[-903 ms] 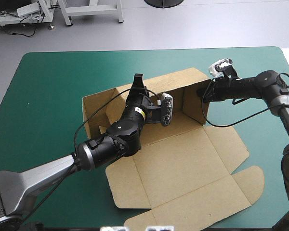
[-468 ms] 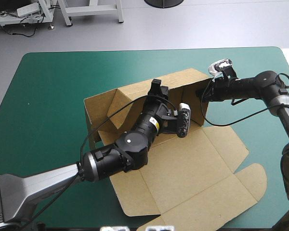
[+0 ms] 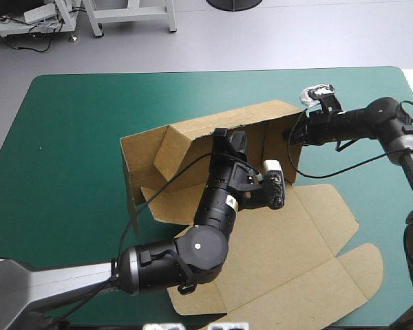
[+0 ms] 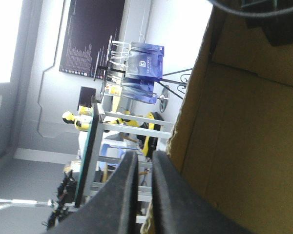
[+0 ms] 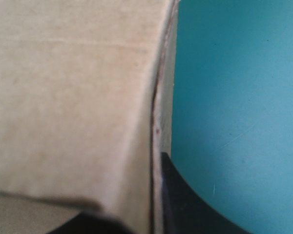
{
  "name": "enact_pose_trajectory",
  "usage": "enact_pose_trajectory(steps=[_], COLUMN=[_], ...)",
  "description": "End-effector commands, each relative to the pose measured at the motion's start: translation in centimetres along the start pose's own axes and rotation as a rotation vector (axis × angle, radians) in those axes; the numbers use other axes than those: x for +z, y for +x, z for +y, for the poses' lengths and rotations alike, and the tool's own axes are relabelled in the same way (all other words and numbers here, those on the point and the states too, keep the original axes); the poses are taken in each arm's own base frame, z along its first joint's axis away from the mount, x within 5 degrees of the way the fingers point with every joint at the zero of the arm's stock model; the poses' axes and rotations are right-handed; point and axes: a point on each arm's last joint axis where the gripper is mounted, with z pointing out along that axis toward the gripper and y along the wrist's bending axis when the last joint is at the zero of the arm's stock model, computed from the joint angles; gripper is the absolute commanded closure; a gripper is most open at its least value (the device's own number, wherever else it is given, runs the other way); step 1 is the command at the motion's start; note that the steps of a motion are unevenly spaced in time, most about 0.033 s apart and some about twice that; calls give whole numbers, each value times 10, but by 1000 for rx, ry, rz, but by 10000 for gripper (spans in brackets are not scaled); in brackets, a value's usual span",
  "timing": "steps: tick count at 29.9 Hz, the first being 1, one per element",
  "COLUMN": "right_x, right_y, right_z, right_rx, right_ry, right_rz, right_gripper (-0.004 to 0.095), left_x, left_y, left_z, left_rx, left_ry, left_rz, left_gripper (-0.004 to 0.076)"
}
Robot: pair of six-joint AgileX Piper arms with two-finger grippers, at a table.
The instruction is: Fold the box
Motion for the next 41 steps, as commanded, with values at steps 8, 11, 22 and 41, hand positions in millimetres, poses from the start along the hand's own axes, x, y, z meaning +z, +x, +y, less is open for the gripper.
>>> enact_pose_trajectory(steps=[8, 11, 22, 41], right_x=[-69, -72, -93, -46], right_y=[-36, -33, -31, -30], right_z=[43, 48, 62, 40], right_rx=[-37, -18, 49, 132], right_ry=[63, 40, 46, 172], right_rz=[-74, -41, 85, 270], right_gripper=[917, 917, 917, 917], left_x=[-59, -63, -33, 27], left_y=[34, 52, 154, 280], left_z=[109, 134, 183, 162], left_rx=[-609, -769, -1014, -1241], left_ry=[-68, -29, -160, 81], left_rz=[-178, -182, 33, 345], left_gripper=[729, 729, 729, 728])
